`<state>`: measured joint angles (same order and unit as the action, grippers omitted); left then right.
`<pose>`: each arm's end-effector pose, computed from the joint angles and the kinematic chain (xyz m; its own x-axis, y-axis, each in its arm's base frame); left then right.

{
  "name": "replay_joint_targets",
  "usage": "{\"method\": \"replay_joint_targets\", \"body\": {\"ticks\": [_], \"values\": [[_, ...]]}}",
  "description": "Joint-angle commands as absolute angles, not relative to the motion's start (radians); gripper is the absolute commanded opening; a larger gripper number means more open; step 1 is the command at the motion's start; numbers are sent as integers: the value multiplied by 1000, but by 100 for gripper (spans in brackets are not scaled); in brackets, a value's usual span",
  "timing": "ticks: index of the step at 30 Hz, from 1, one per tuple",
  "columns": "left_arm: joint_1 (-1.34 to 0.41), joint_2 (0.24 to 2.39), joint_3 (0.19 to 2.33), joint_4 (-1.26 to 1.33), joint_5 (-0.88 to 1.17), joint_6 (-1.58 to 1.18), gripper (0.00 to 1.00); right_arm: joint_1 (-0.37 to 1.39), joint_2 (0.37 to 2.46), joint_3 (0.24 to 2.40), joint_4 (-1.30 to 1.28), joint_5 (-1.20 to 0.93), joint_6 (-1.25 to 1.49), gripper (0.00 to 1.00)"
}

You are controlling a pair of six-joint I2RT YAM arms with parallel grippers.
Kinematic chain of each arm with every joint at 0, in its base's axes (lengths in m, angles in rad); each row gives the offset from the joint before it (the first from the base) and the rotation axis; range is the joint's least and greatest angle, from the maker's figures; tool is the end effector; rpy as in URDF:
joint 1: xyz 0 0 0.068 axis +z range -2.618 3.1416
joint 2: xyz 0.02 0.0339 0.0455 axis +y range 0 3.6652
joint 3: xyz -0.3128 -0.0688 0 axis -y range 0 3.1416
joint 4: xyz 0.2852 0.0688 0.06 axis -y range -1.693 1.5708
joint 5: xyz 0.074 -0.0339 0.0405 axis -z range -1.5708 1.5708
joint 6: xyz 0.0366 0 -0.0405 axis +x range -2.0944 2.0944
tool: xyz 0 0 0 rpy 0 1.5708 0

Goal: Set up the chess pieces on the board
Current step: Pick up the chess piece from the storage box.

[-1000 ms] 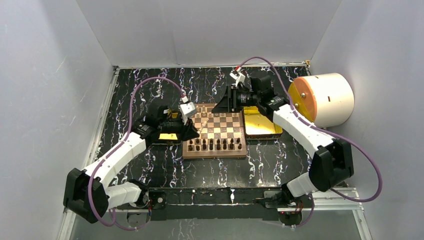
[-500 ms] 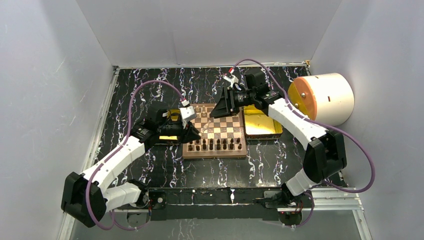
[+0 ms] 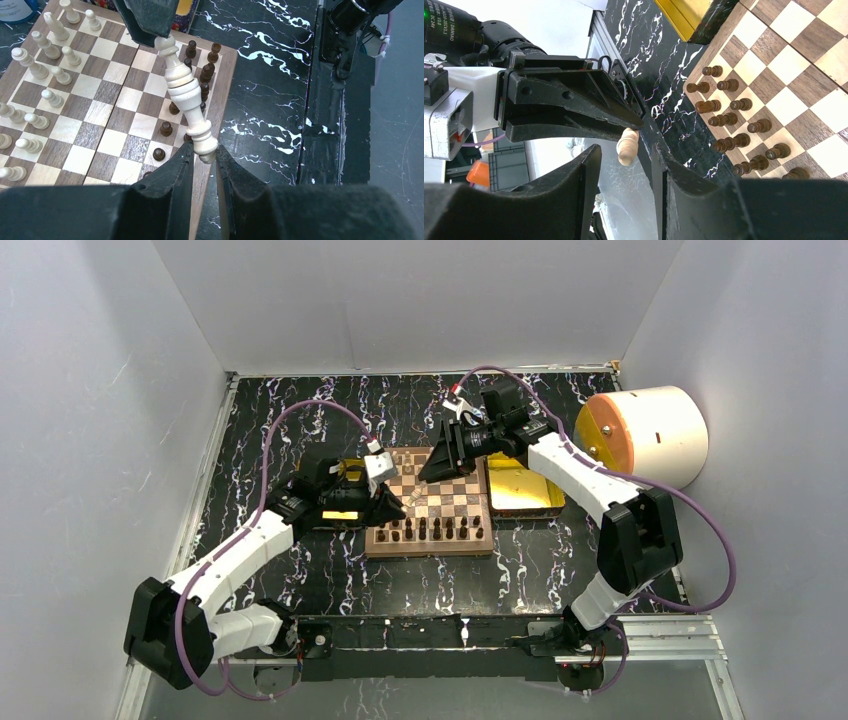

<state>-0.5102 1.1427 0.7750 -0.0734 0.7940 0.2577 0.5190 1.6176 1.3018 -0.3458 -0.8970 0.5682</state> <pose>0.2211 -0.1536 0.3090 -0.1296 0.2773 -0.9520 0.9702 0.2338 -0.0640 0.3338 0.2236 0.3349 -0.9043 -0.1299 -0.4067 -0.4250 0.3629 0.8293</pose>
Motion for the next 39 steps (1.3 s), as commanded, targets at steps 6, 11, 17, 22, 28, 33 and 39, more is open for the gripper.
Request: {"method": "replay_joint_targets", "body": {"ticks": [6, 11, 17, 22, 28, 33, 39], "values": [[-520, 1149, 758, -43, 810, 252, 0, 538, 1628, 1349, -342, -954, 546, 47], [-520, 1148, 746, -40, 801, 251, 0, 540, 1622, 1330, -339, -952, 548, 40], [-521, 1150, 744, -37, 798, 258, 0, 539, 1608, 1317, -348, -935, 546, 37], [-521, 1151, 748, -37, 802, 264, 0, 540, 1615, 1336, -372, -921, 531, 33], [-522, 1158, 733, -27, 804, 254, 0, 541, 1625, 1331, -380, -934, 524, 35], [-525, 1158, 722, -9, 800, 247, 0, 547, 1625, 1321, -399, -923, 505, 33], [-525, 1160, 724, -5, 791, 241, 0, 549, 1637, 1334, -410, -932, 497, 33]]}}
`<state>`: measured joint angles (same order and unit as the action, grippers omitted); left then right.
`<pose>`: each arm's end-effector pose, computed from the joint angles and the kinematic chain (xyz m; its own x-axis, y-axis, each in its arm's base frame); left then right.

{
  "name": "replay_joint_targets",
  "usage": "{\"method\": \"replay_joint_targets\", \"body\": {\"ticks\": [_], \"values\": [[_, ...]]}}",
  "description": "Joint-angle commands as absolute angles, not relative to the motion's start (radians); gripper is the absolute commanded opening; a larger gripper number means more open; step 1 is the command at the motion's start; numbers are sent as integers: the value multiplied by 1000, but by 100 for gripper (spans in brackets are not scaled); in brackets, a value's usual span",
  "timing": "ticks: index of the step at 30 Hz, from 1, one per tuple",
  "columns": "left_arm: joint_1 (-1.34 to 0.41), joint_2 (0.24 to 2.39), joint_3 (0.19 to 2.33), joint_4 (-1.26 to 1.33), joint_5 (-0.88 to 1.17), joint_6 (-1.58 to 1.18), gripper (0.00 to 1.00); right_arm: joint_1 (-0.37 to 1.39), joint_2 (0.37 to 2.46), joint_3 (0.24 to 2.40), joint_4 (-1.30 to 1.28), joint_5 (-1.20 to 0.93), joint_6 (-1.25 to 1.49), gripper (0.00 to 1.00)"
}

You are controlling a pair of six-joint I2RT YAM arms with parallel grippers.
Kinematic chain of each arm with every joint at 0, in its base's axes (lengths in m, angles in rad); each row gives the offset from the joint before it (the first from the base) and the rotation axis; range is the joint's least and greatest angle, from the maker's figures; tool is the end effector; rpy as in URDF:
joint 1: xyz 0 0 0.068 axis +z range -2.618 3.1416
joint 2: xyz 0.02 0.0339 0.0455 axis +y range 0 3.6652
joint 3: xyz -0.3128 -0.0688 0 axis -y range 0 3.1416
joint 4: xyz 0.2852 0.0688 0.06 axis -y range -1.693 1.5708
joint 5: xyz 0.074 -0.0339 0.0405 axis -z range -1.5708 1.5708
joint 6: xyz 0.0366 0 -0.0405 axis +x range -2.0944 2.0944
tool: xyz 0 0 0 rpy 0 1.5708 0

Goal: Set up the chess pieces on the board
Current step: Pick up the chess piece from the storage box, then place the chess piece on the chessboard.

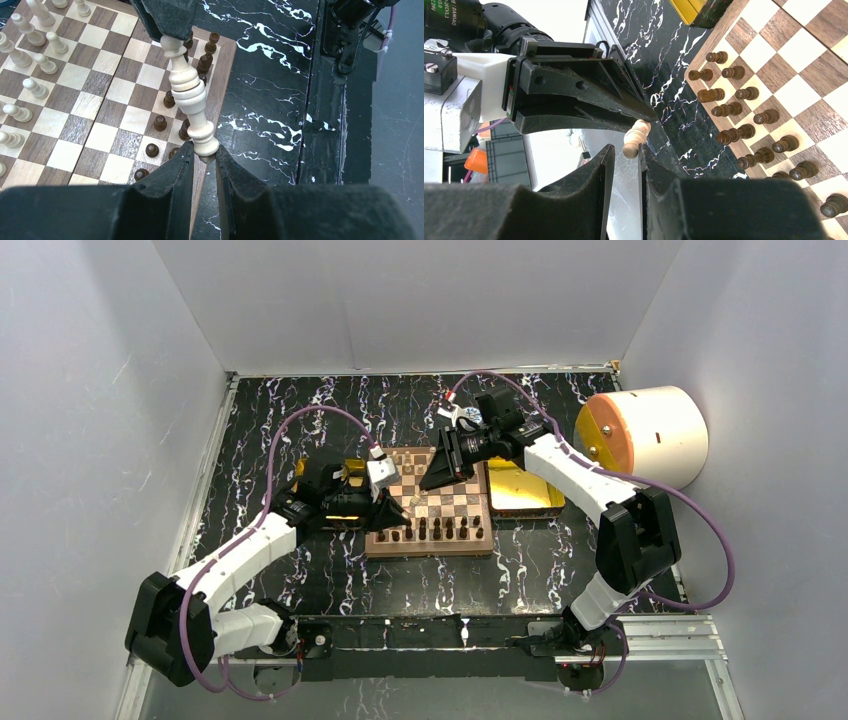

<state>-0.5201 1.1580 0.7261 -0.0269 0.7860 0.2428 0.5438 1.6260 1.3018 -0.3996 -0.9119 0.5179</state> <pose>0.2198 -0.1557 0.2909 -0.1563 0.2853 -0.9456 0.9676 0.2363 -0.0886 0.3264 0.2312 0.3280 -0.9002 -0.1901 -0.3918 -0.4352 0.3585 0.8259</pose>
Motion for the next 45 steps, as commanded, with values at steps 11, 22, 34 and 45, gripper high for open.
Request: {"method": "replay_joint_targets", "body": {"ticks": [11, 22, 34, 45], "values": [[-525, 1163, 708, 22, 790, 242, 0, 559, 1656, 1339, -407, -914, 492, 25], [-524, 1179, 761, -39, 559, 193, 0, 548, 1587, 1339, -365, -638, 487, 10], [-469, 1064, 739, -104, 362, 210, 0, 548, 1568, 1352, -419, -105, 316, 12], [-472, 881, 646, -40, 283, 233, 0, 570, 1692, 1347, -323, 104, 209, 12]]}}
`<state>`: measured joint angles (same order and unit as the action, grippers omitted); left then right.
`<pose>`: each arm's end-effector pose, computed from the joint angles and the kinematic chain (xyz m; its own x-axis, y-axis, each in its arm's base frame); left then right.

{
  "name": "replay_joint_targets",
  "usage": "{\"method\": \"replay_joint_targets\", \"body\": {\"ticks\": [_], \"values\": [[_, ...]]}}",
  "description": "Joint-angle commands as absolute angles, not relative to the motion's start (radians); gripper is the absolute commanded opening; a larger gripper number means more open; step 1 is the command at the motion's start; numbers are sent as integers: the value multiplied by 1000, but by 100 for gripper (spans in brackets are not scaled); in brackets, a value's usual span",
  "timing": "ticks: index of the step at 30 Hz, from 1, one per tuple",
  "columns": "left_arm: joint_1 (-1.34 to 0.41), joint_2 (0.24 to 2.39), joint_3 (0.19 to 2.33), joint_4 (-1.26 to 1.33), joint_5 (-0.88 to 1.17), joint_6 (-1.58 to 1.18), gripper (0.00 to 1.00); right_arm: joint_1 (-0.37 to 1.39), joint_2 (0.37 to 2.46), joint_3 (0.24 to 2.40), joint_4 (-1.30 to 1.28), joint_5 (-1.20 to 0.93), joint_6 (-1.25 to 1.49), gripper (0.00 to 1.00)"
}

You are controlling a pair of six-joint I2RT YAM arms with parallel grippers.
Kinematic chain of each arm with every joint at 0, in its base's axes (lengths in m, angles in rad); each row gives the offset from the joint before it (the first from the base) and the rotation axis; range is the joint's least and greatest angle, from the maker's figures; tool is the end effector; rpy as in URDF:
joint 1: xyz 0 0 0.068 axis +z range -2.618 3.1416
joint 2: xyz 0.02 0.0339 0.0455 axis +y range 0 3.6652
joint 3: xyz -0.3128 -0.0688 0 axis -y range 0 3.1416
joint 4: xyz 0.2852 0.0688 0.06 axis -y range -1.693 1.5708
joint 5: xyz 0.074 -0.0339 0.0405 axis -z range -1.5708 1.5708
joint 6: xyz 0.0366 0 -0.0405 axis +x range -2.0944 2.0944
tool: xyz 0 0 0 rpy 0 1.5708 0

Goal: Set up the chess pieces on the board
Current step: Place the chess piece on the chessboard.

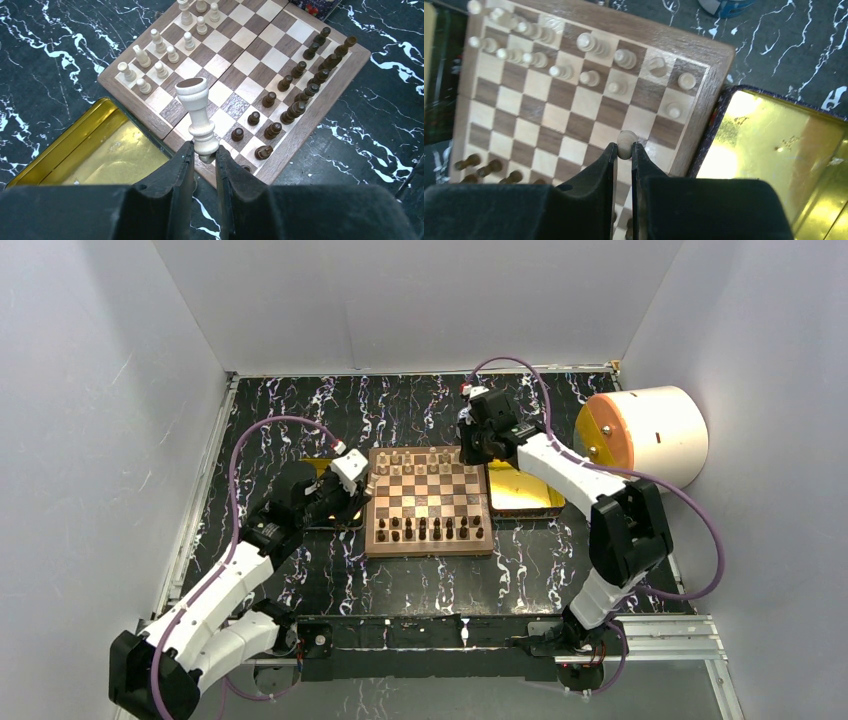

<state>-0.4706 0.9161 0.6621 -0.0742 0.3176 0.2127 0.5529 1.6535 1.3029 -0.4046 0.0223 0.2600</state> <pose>0.1941 -0.1116 0.3130 -0.1343 0.2933 -0.9465 0.7392 0.6658 0.1014 0.3534 0.2172 0.3078 -0.6951 -0.1269 -0.7076 -0.3441 0.9230 0.1724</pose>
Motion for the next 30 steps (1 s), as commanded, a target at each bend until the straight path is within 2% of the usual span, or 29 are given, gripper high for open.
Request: {"method": "replay_joint_targets", "body": {"ticks": [1, 12, 30], "values": [[-472, 878, 646, -40, 287, 234, 0, 575, 1710, 1351, -314, 115, 204, 12], [-472, 855, 644, -39, 286, 250, 0, 609, 1834, 1383, -295, 200, 181, 14], [-472, 849, 639, -33, 297, 244, 0, 616, 1896, 1396, -274, 239, 182, 15]]}}
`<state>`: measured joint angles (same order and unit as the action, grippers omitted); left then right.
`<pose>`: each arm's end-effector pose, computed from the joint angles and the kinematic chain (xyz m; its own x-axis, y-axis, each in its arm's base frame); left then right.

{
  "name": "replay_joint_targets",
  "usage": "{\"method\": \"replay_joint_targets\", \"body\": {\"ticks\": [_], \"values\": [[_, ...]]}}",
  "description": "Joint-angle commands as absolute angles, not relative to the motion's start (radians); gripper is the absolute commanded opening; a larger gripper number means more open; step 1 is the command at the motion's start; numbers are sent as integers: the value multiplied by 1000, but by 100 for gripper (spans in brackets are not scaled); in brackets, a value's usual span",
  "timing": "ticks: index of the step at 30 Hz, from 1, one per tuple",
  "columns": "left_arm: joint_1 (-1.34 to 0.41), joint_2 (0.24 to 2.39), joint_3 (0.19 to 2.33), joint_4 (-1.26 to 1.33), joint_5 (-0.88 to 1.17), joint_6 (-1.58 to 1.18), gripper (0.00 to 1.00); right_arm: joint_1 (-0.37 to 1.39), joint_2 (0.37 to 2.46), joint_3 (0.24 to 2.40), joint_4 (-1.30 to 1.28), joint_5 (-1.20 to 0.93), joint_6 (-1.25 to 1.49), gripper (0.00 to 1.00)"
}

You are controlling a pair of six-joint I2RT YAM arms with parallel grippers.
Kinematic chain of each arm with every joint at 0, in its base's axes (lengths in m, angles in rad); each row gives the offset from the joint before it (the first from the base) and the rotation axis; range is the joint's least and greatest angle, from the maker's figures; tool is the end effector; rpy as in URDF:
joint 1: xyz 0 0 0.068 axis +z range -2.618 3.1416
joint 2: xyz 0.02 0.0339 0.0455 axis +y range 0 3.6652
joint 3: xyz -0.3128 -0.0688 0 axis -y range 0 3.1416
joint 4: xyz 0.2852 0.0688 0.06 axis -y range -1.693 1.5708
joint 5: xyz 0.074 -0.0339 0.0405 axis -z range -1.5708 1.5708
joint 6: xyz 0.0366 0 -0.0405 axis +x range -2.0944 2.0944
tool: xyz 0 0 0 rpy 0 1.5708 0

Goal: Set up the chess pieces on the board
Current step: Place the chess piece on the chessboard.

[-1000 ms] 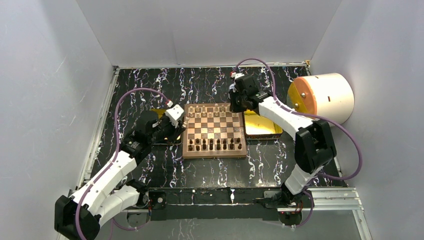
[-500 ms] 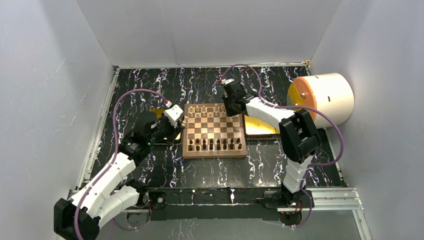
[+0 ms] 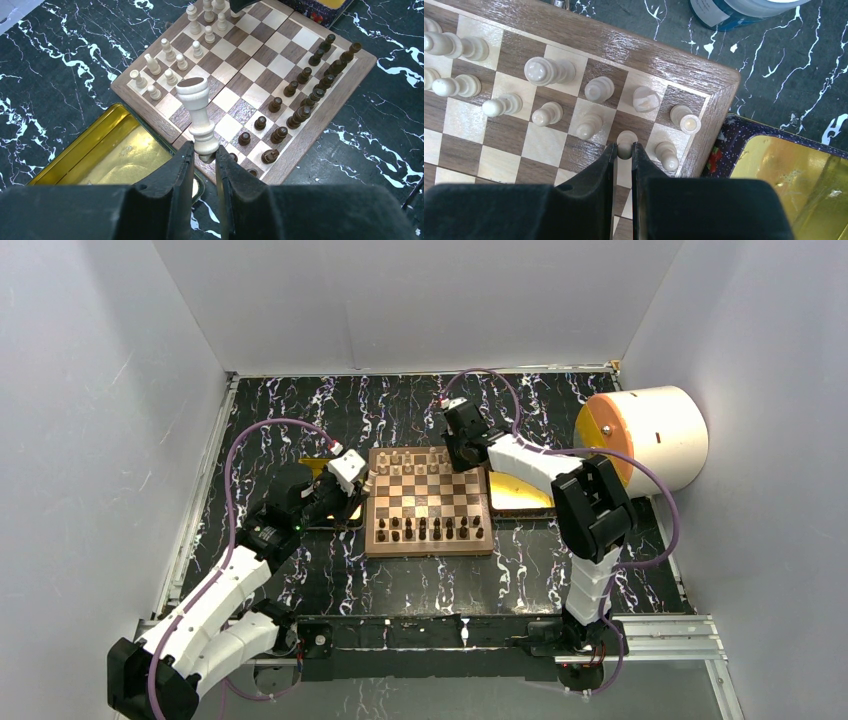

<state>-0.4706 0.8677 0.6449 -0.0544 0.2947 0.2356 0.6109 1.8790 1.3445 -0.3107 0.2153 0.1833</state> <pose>0.1859 -0.1065 0.3178 -0.0778 0.2902 -0.9538 0.7209 0.6772 0.1472 0.3843 0.2596 0.2358 -0.6835 -0.2612 -0.6816 -0.3251 0.9450 -0.0362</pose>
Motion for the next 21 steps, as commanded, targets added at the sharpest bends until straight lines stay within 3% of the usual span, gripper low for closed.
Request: {"method": "replay_joint_targets", "body": {"ticks": [1, 21], "values": [[-472, 850, 640, -33, 297, 244, 0, 616, 1898, 1395, -274, 238, 182, 15], [-472, 845, 636, -30, 300, 239, 0, 616, 1927, 1437, -356, 235, 215, 21]]}}
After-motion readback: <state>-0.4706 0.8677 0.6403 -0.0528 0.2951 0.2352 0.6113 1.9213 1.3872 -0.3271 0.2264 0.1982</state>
